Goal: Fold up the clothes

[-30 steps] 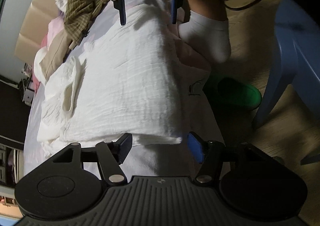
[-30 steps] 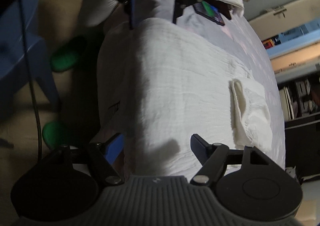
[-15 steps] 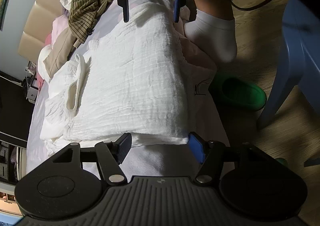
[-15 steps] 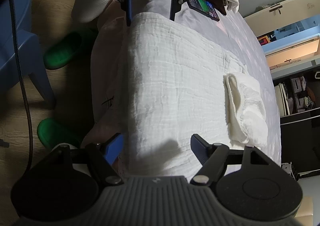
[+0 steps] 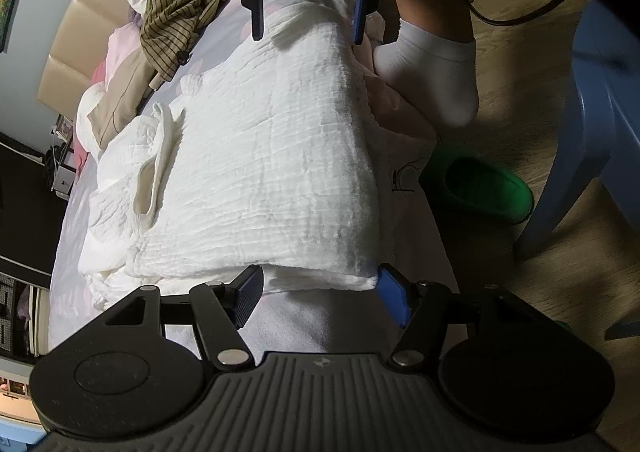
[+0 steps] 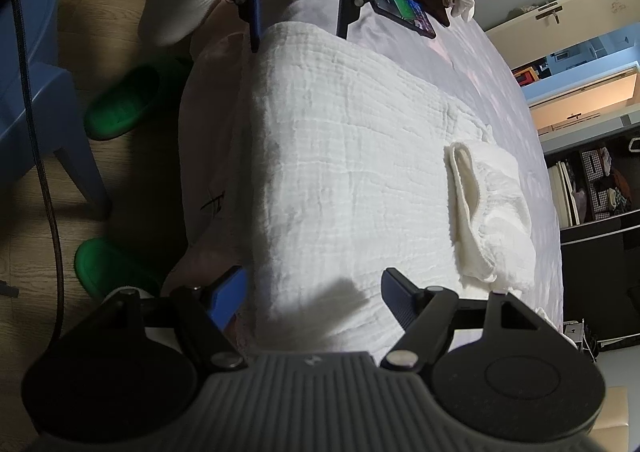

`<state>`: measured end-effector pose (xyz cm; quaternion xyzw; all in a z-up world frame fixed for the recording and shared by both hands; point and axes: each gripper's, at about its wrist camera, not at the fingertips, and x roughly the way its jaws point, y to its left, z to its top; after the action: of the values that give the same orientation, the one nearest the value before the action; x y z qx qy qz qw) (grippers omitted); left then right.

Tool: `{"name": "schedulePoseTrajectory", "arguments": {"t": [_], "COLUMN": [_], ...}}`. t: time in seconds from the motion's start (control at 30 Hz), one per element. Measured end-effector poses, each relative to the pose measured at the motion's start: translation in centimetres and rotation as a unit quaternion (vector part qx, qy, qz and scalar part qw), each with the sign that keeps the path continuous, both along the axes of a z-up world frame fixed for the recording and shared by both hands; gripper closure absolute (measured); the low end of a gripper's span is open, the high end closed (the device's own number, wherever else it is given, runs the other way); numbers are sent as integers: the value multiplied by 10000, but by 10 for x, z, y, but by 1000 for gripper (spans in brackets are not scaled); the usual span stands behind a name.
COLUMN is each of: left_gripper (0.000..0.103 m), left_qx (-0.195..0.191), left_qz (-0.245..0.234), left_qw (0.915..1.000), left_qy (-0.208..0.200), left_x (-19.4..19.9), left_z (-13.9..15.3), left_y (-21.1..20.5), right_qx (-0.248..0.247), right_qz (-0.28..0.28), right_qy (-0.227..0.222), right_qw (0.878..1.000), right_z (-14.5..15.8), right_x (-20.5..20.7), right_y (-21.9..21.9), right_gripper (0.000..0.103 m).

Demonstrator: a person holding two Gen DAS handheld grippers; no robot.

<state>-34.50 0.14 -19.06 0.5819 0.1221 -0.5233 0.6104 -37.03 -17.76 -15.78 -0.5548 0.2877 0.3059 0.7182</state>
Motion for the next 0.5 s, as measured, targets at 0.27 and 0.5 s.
{"name": "schedulePoseTrajectory", "arguments": {"t": [0.27, 0.5], "left_gripper": [42, 41], "left_qx": [17, -34], "left_qz": [-60, -341], "left_qw": [10000, 9988], "left_qy": [40, -340], "left_x": [-2, -13], "left_z": [-1, -3], "left_y": [-1, 4], "right_qx": [-83, -246], "right_qz": [196, 72], "right_qy": [-149, -234], "right_qw": [9997, 9994], "right_z": [-11, -25], "right_x": [-16, -25], "right_y": [-3, -10], "right_gripper": [26, 26]}}
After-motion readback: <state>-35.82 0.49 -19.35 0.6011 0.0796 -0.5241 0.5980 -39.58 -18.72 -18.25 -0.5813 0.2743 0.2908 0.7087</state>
